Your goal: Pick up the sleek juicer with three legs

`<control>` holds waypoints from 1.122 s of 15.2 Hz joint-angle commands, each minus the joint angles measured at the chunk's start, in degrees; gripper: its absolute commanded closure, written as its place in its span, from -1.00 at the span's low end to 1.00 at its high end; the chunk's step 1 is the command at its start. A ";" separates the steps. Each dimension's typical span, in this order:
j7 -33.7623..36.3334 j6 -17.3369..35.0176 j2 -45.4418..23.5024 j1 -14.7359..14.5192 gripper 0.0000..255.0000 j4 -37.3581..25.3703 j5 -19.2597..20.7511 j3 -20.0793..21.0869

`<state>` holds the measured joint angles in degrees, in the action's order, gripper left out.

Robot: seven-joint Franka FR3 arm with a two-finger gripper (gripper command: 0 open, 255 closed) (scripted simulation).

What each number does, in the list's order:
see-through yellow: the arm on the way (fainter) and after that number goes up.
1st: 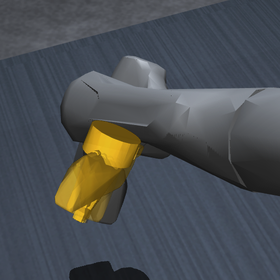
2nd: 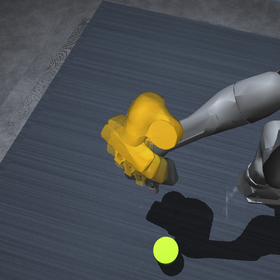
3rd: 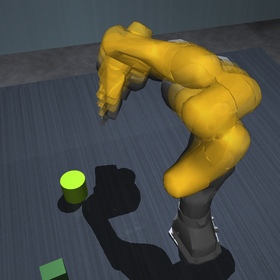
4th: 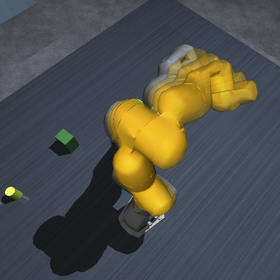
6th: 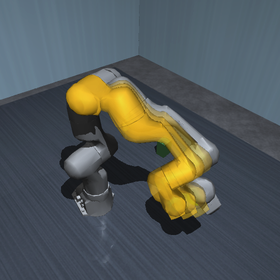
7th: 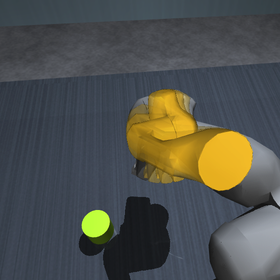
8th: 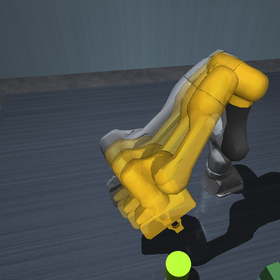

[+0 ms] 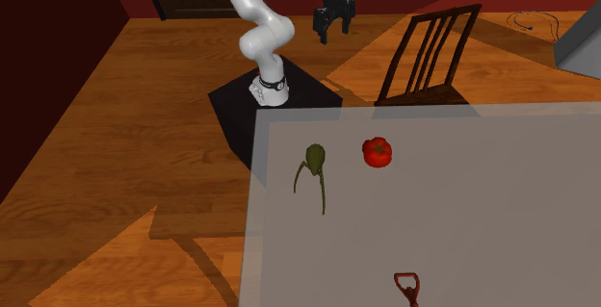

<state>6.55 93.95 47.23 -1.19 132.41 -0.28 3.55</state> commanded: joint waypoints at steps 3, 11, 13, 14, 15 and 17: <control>-3.85 1.93 -0.74 0.29 -1.00 0.59 1.43 -2.87; -19.11 9.91 -7.49 0.82 -1.00 -0.78 5.48 -14.34; -22.96 11.81 -10.04 0.63 -1.00 -2.06 5.85 -17.20; -24.90 12.72 -11.43 0.47 -1.00 -2.84 5.91 -18.64; -26.86 13.60 -12.89 0.27 -1.00 -3.71 5.88 -20.07; -30.86 15.25 -16.03 -0.25 -1.00 -5.73 5.50 -22.96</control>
<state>-22.00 108.08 32.40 -1.30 127.06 5.24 -17.84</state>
